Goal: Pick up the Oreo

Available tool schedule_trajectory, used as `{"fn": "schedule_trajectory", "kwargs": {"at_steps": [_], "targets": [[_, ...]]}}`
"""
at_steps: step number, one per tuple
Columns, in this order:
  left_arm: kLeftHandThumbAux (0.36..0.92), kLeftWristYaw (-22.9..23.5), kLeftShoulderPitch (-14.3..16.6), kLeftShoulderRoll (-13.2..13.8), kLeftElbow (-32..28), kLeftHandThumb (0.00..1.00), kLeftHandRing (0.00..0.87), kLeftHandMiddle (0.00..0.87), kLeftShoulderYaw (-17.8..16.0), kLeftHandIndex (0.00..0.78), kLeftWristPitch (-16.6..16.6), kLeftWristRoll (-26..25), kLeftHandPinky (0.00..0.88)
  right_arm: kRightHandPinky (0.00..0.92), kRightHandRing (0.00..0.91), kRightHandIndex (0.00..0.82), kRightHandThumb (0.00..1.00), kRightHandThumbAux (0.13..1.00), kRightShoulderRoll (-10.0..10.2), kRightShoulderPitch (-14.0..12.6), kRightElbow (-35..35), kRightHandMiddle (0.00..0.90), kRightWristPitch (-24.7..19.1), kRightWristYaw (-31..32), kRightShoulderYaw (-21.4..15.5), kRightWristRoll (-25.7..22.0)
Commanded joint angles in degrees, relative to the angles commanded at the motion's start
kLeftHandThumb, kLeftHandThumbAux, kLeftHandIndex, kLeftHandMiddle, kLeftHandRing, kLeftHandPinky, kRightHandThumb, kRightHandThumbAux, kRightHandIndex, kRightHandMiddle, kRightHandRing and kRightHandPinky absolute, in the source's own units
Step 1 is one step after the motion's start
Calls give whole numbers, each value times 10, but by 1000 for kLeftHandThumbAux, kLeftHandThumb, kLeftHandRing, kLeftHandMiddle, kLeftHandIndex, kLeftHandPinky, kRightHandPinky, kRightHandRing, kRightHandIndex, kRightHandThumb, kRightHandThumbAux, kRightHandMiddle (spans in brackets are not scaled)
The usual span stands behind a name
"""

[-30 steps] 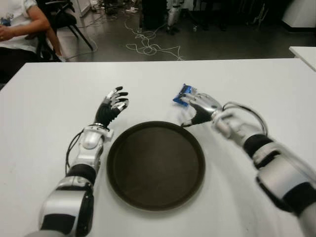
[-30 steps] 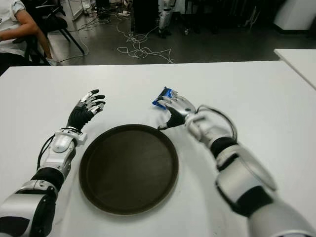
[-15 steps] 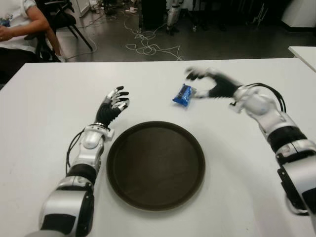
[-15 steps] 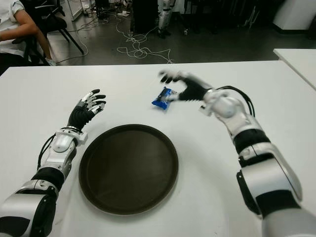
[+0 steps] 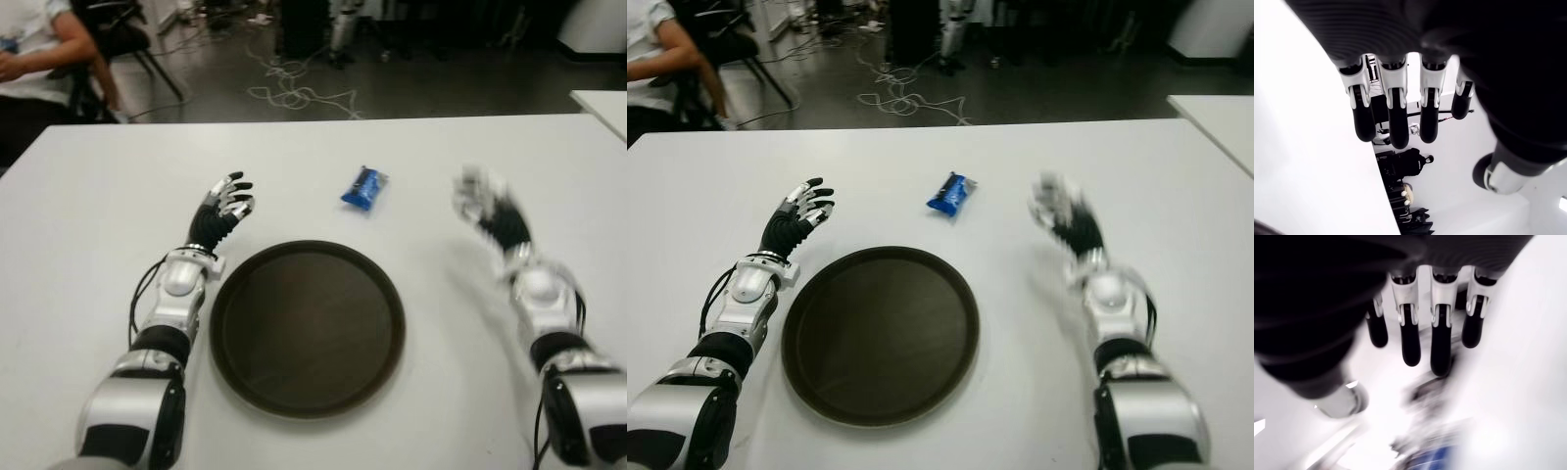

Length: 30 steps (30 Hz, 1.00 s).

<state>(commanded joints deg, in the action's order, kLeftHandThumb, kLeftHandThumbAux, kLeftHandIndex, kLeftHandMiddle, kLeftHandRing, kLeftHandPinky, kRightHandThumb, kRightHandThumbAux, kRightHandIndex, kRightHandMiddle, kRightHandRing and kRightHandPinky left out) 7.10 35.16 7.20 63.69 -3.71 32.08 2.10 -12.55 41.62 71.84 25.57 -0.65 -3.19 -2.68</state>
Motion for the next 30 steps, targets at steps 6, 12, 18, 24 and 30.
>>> {"fn": "schedule_trajectory", "kwargs": {"at_steps": [6,12,18,24,30], "targets": [[615,3,1,3,4,47,225,216,0,131,5,0,251,539,520,406,673,722,3,-1,-11,475,-29,-18,-3,12],[625,5,2,4,5,45,224,222,-1,129,7,-1,247,520,514,410,686,723,0,-13,-17,479,-22,-46,20,55],[636,8,2,5,7,35,210,211,-2,126,3,-2,227,510,514,411,688,723,0,-17,-22,485,-18,-65,29,83],[621,10,1,7,6,33,209,205,-4,123,7,-2,227,519,519,410,685,724,-5,-19,-28,492,-18,-100,58,130],[620,13,0,7,7,34,216,213,-4,130,9,-3,243,535,523,410,684,724,-4,-21,-29,491,-18,-115,64,147]]}}
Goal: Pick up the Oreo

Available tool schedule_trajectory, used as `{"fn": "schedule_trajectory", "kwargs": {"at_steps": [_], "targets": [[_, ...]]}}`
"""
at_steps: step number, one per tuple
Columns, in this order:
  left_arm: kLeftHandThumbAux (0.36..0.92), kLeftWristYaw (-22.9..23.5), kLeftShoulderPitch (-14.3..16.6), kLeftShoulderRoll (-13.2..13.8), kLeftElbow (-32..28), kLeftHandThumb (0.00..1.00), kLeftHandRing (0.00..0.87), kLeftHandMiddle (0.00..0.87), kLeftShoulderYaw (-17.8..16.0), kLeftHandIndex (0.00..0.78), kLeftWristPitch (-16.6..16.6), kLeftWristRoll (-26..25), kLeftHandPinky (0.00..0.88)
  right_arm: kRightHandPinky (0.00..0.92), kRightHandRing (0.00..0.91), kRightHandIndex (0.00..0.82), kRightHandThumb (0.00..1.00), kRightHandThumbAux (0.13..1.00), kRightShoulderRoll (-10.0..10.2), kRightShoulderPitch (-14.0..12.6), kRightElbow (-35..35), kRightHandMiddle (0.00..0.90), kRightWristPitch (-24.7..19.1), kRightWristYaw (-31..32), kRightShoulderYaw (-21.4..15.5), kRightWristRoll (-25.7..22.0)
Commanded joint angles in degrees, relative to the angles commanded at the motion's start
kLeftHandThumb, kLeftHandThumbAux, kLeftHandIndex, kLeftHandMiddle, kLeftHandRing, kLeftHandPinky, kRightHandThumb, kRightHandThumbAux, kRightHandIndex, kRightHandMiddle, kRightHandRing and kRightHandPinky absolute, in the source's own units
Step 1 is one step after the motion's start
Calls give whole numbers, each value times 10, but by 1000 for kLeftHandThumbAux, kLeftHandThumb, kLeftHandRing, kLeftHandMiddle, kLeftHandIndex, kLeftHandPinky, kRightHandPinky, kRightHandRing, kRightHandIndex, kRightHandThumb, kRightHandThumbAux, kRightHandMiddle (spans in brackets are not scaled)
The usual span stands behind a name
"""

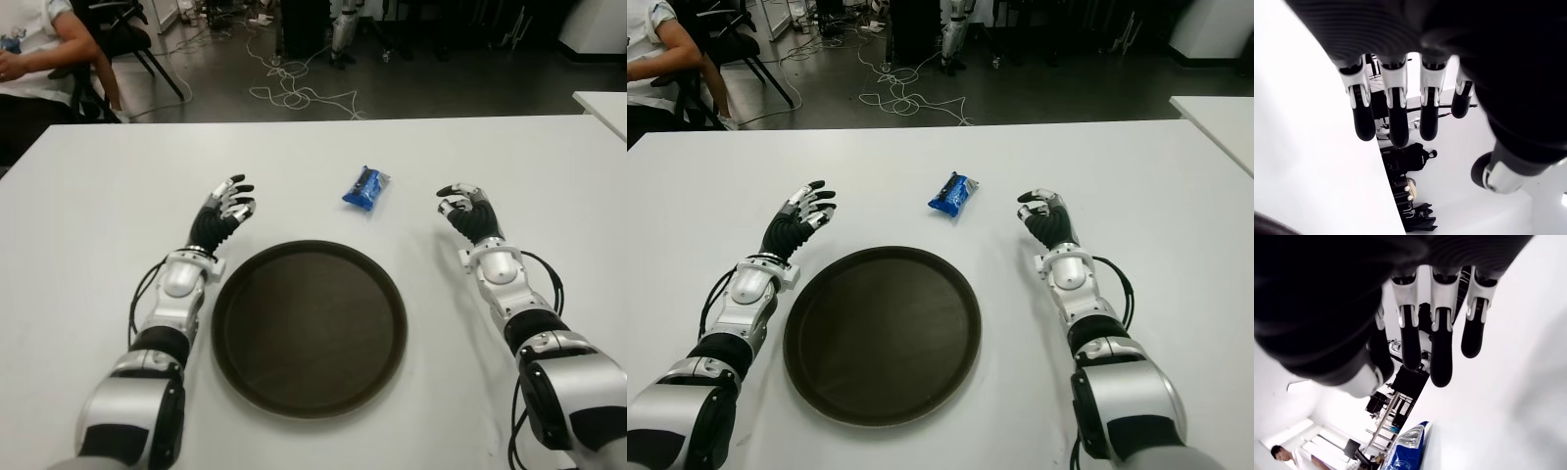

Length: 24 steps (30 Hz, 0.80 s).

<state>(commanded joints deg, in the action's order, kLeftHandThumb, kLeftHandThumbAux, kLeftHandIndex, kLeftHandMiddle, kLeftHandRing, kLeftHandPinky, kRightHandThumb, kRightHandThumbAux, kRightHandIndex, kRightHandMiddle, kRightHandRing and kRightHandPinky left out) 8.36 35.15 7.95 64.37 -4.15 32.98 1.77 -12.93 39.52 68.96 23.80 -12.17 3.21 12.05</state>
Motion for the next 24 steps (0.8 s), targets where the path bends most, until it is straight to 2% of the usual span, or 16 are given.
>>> {"fn": "schedule_trajectory", "kwargs": {"at_steps": [5,12,24], "targets": [[621,3,1,0,2,33,222,216,-1,131,3,-1,254,541,524,410,682,725,-1,-1,-1,489,1,-9,6,11],[653,-2,2,0,5,27,223,212,-1,127,3,2,243,564,530,412,681,725,-4,0,1,487,1,-15,14,25],[648,-5,3,0,4,16,215,209,0,136,-2,5,232,550,521,413,687,724,-7,0,4,480,5,-14,18,38]]}}
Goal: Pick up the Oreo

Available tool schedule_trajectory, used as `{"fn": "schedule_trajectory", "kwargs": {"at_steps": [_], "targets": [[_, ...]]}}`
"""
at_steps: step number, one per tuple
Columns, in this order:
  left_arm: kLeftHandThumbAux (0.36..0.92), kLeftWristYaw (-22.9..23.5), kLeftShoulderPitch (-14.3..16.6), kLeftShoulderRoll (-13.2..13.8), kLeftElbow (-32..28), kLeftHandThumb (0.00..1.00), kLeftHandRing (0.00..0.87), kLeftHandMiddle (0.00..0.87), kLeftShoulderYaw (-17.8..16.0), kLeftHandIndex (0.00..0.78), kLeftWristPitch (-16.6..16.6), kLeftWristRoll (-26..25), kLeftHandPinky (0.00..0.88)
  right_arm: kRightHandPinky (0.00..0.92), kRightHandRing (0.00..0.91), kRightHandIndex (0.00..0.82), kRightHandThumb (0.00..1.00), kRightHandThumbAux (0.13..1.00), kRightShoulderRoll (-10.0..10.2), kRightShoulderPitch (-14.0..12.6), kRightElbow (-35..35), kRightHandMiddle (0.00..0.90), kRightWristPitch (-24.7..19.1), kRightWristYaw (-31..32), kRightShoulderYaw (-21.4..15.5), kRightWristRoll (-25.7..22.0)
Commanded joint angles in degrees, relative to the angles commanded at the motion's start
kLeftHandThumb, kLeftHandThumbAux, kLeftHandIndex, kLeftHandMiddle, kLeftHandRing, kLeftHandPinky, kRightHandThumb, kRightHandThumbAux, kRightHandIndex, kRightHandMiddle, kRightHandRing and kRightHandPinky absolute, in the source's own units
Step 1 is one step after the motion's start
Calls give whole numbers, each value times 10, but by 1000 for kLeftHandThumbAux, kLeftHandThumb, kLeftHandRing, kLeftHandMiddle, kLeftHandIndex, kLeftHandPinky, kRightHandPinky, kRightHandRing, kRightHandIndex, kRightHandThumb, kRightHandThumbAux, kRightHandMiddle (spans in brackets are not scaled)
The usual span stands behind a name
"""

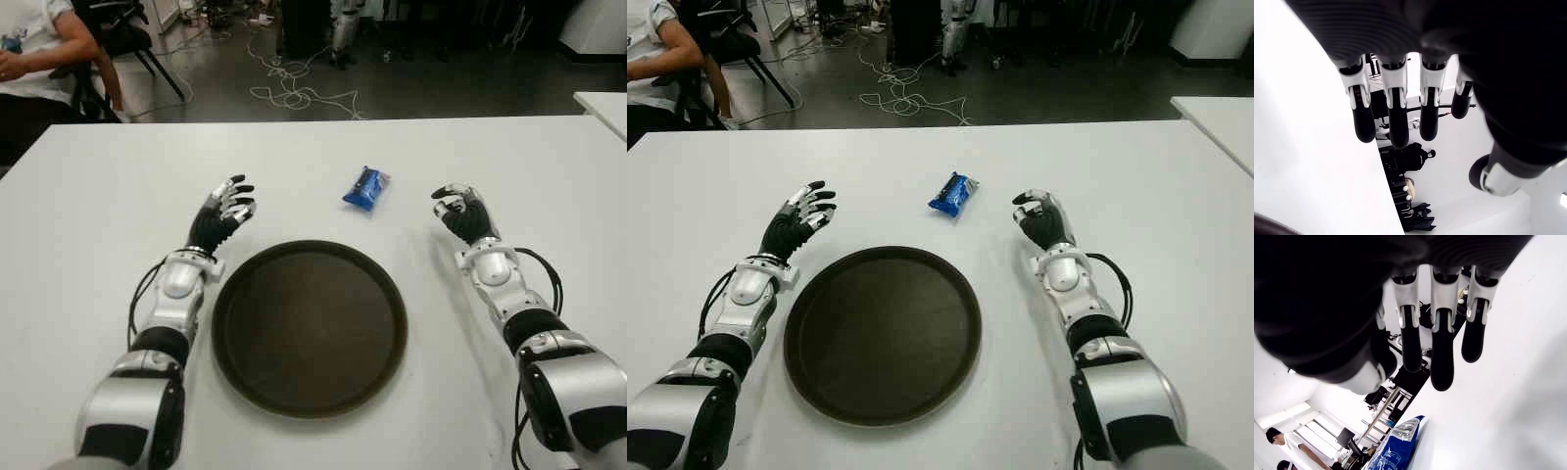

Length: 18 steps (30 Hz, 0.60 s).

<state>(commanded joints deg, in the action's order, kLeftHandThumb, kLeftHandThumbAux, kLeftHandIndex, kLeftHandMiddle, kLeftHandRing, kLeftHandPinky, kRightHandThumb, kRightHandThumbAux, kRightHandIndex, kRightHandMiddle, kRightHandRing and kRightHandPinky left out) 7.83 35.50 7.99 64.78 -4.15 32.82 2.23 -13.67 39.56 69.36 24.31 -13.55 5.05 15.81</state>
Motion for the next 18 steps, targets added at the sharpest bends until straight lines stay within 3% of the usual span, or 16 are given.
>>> {"fn": "schedule_trajectory", "kwargs": {"at_steps": [18], "targets": [[673,3,0,0,-1,22,213,211,-3,129,3,-3,227,551,522,417,693,722,-1,0,2,487,4,1,6,4]]}}
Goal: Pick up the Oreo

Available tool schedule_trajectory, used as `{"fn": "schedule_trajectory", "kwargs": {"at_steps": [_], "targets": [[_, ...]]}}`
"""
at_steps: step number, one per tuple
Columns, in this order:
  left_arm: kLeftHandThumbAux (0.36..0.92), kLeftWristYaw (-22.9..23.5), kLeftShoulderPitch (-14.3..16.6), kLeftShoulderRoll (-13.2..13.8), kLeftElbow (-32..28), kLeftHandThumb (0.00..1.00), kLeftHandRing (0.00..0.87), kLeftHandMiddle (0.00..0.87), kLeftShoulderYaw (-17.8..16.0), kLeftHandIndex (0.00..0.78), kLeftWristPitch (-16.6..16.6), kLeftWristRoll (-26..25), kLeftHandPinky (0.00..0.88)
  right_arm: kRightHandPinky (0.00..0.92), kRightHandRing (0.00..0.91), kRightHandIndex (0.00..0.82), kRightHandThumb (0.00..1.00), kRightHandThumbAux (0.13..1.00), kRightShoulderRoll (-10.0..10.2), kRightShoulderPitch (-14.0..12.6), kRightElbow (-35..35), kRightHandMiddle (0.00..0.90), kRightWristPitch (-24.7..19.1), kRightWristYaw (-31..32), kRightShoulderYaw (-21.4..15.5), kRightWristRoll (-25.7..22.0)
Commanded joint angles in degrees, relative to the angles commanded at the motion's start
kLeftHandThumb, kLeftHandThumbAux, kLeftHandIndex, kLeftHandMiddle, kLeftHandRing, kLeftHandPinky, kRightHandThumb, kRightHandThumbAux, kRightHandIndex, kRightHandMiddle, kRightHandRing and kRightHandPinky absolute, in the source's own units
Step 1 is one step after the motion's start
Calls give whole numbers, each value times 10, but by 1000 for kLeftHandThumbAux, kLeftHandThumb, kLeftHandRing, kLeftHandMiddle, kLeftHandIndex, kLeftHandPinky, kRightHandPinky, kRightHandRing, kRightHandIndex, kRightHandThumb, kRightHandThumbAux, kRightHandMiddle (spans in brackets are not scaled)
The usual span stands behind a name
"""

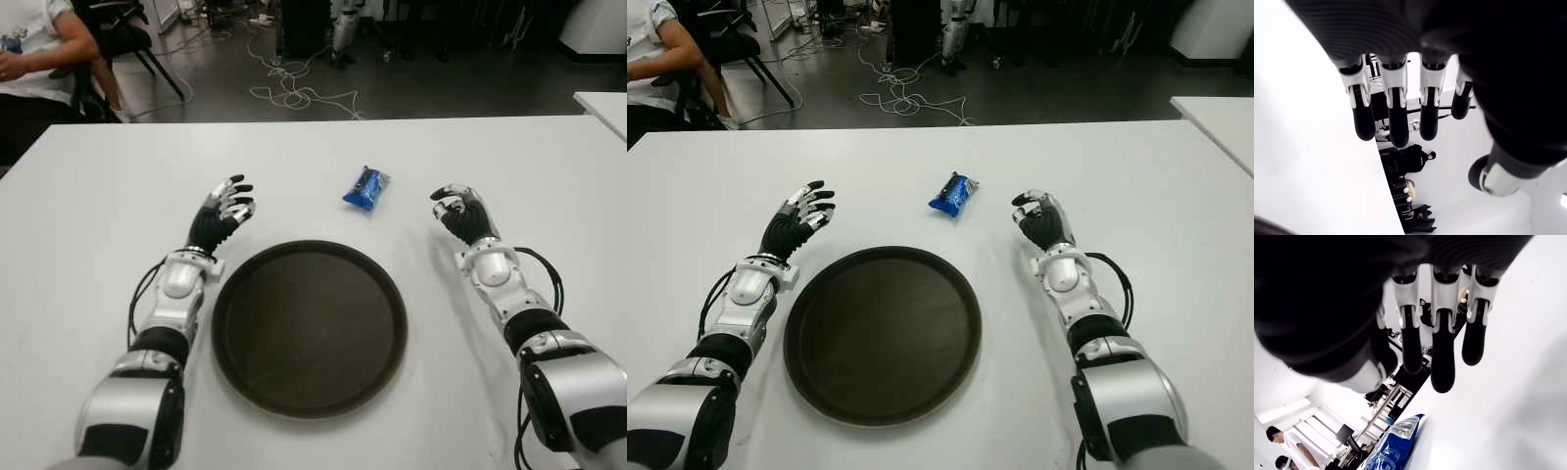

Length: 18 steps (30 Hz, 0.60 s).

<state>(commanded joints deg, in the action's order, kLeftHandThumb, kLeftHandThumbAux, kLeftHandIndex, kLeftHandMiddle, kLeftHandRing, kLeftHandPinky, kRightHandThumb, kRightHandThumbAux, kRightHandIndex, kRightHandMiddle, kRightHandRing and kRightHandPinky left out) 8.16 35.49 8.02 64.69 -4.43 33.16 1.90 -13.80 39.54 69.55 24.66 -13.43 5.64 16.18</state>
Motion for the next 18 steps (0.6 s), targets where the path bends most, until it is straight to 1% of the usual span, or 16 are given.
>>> {"fn": "schedule_trajectory", "kwargs": {"at_steps": [4,8,15,18], "targets": [[673,3,0,0,1,24,213,212,-2,131,1,-2,229,547,520,417,692,722,0,0,1,485,5,0,0,0],[672,6,0,0,1,34,210,205,-2,131,3,-2,229,565,530,416,686,723,-1,0,4,489,11,-1,0,0],[659,4,0,1,1,29,218,214,-2,133,3,0,240,546,530,412,683,724,0,-1,6,489,15,-3,0,1],[664,2,0,1,1,29,220,216,-2,134,2,1,242,541,527,412,683,724,1,-1,5,484,13,-4,-1,0]]}}
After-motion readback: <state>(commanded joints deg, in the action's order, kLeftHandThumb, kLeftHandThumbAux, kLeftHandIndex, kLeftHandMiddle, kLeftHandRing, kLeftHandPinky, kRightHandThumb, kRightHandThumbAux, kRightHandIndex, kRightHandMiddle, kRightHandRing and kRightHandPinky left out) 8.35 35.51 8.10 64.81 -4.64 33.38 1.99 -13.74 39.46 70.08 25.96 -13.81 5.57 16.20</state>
